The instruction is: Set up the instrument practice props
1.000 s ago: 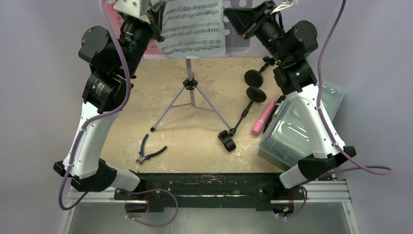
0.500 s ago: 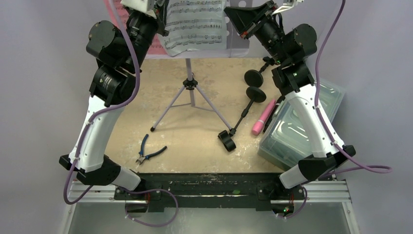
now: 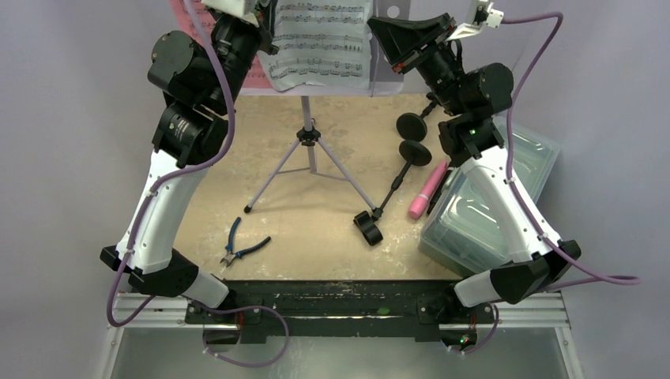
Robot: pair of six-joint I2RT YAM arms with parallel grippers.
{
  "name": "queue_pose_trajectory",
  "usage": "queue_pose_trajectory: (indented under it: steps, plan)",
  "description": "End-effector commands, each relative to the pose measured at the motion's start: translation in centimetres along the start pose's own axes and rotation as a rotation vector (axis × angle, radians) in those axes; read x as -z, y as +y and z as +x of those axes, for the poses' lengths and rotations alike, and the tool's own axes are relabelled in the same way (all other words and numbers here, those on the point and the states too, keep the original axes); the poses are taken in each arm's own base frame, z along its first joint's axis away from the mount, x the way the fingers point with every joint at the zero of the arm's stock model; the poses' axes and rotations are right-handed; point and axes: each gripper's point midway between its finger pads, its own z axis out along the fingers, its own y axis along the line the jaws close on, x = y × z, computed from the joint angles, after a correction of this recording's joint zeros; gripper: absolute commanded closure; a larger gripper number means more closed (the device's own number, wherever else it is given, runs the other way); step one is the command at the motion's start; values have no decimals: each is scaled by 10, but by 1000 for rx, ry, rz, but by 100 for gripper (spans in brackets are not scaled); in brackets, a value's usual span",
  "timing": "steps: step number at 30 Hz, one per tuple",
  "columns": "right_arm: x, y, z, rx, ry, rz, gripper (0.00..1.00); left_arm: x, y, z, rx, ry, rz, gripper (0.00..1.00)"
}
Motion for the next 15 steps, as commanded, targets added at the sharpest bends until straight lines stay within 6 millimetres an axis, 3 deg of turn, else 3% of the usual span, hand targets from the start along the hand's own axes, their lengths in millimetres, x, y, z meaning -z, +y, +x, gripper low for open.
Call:
queue_pose_trajectory:
  steps: [1, 7, 15]
  plan:
    - [6, 27, -23, 78, -76, -105, 100, 3, 6, -26, 12, -74, -18, 100]
    - [4, 29, -16, 116, -53, -143, 100, 2, 3, -27, 29, -86, -4, 100]
    - [1, 26, -14, 107, -34, -138, 100, -2, -18, -33, 137, -132, 90, 100]
